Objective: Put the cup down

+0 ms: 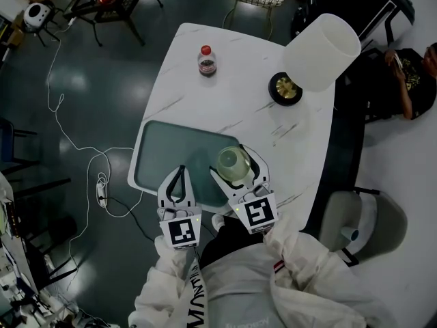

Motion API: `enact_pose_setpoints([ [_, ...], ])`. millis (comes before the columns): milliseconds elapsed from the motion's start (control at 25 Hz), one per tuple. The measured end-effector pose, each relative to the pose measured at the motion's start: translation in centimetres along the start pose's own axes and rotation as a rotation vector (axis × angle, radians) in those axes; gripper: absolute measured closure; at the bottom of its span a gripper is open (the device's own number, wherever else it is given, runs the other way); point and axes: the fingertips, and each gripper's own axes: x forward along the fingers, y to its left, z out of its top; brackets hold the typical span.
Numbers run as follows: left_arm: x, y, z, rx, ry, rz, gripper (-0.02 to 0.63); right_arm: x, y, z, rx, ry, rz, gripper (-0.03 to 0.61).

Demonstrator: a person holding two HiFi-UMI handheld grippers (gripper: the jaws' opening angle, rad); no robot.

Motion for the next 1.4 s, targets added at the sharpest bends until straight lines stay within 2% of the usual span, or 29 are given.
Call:
enact_pose_setpoints([
  [160,1.0,-0.1,-0.4,0.021,-0.04,0.021,0.603,0.7,-0.5,-1.2,0.01,-0.006,0.001,0.206],
  [320,2.0,-0.4,-2.0,0.017,0.009,0.018,0.603,1.4,-0.8,-2.9,0.033,0.0,-0.013,0.205],
  [800,3.3,-0.7,-3.7,0.057,0.035,0.001,0.603,2.4,-1.3,-5.3,0.015,0.045,-0.005,0.206],
  [1080,4.1,-0.2,-4.2,0.057,0.042,0.029,0.603,3.3,-1.1,-6.3,0.002,0.065,0.01,0.205],
  [1400,4.8,-0.8,-5.6,0.05,0.079,0.019,0.603,3.8,-0.9,-8.0,0.0,0.109,0.031,0.206],
])
